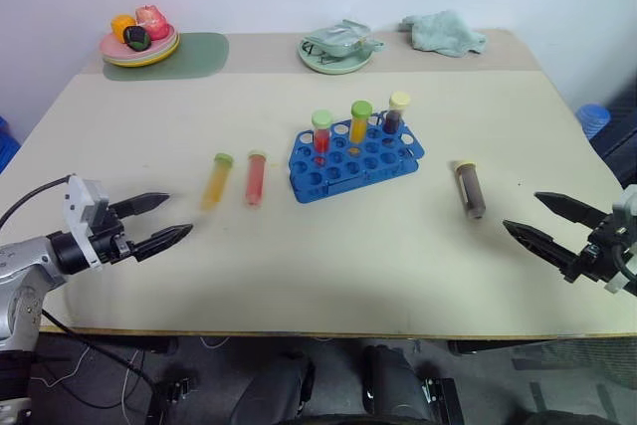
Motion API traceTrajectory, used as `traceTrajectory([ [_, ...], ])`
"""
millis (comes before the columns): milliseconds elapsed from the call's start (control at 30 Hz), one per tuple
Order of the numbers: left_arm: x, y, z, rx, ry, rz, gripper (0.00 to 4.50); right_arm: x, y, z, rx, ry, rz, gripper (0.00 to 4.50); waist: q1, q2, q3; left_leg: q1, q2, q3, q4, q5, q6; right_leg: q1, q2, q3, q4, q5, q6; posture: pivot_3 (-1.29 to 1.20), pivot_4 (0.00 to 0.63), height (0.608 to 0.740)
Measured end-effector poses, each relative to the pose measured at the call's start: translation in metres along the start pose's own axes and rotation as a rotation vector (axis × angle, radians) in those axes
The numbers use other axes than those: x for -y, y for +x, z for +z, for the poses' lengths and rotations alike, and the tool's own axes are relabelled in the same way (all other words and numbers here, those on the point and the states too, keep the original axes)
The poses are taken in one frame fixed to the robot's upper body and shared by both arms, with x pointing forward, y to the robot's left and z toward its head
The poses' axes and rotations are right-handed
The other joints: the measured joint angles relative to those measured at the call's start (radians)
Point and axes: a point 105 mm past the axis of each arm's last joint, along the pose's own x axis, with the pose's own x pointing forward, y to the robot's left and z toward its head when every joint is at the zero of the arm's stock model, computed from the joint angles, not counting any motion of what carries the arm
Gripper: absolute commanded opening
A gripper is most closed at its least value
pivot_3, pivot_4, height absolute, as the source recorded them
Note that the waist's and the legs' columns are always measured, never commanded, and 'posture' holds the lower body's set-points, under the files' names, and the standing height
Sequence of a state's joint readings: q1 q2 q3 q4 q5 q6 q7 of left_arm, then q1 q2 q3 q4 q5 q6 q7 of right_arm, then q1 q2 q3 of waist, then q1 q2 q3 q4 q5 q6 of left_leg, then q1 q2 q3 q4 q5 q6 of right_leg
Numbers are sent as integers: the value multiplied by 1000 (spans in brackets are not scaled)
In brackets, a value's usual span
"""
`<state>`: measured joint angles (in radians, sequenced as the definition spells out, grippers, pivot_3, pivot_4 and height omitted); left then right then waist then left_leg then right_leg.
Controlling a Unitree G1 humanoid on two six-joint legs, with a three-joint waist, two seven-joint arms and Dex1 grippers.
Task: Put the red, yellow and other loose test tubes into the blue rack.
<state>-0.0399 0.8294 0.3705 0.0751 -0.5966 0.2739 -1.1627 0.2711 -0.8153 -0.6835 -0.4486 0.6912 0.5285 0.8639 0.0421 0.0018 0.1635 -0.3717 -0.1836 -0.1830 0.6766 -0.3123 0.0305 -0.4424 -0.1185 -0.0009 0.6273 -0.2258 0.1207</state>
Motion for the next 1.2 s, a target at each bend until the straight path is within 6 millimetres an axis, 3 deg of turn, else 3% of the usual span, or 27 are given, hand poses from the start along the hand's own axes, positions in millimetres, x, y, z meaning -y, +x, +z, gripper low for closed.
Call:
traceTrajectory([
  [333, 4, 1, 6, 6, 6, -22, 4445, 1, 9, 8, -5, -6, -4, 3744, -1, 0, 1, 0, 0, 1, 0, 2, -4, 0, 0, 0, -1, 0, 0, 0, 150, 740],
  [733, 18, 11, 29, 96, 3, -104, 4445, 7, 42, 27, -18, -57, -110, 3744, 0, 0, 2, -1, 1, 1, 0, 2, -4, -1, 0, 0, -1, 0, 0, 0, 150, 740],
  [933, 37, 38, 65, 212, 51, -266, 4445, 35, 70, 37, -164, 22, -204, 3744, -3, 1, 3, -1, 1, 2, 1, 2, -4, -1, 0, 0, -1, 1, -2, 0, 150, 740],
  [1200, 67, 82, 72, 238, 80, -452, 4445, 57, 109, 22, -460, 329, -190, 3744, -4, 1, 4, -3, 2, 4, 1, 2, -4, -2, 0, 1, -3, 1, -2, 0, 150, 740],
])
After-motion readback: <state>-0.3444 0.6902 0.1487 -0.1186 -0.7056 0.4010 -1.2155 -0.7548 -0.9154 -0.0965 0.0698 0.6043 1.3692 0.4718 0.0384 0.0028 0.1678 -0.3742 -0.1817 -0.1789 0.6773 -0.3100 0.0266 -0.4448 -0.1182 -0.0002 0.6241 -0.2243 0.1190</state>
